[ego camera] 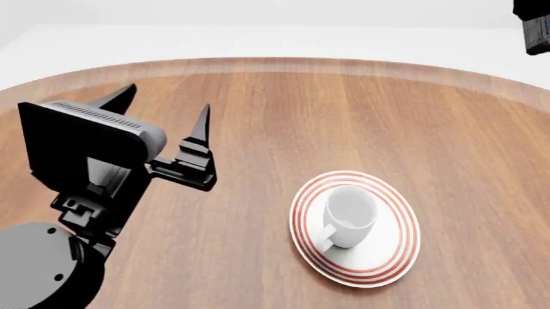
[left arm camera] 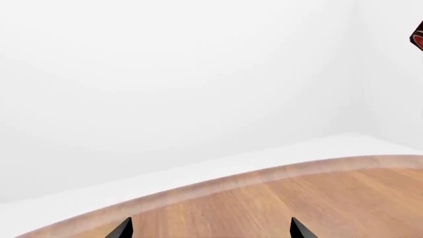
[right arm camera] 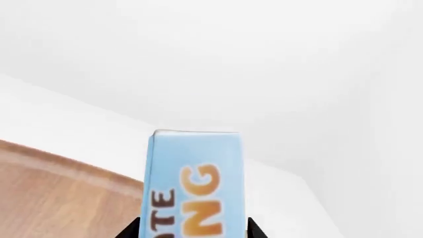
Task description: Pick up the white mug and put it on the plate, and put the chocolate pudding to the right of the plate.
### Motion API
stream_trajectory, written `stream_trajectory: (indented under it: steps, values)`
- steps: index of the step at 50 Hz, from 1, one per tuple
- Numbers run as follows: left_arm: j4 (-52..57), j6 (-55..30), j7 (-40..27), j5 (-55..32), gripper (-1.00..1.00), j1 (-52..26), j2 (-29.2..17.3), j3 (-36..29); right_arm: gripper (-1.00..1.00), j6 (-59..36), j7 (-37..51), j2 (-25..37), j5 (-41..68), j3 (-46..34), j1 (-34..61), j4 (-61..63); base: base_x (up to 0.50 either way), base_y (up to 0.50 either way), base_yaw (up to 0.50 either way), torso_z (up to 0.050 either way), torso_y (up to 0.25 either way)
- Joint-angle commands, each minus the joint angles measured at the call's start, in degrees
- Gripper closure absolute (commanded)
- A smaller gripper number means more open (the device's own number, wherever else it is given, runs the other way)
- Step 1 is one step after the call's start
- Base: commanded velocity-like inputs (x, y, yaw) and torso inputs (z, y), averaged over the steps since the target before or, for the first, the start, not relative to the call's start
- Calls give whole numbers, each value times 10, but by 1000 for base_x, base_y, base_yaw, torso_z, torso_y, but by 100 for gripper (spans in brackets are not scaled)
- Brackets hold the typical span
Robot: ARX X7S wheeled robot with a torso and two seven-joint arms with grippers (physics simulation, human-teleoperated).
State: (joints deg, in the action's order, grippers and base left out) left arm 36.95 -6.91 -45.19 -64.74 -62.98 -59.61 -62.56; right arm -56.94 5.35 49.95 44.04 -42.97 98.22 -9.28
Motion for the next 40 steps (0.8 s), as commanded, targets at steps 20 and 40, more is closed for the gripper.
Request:
stream_trajectory:
  steps: [20,40]
  values:
    - [-13,-6,21,7,-100,1,28,14,100,-59,-107,-93,-62,-23,67,-306,0,0,0,0,0]
    - [-13,0,23,10,-100,10,22,15,100,-47,-249,-66,-42,-111,-8,-203,0,0,0,0,0]
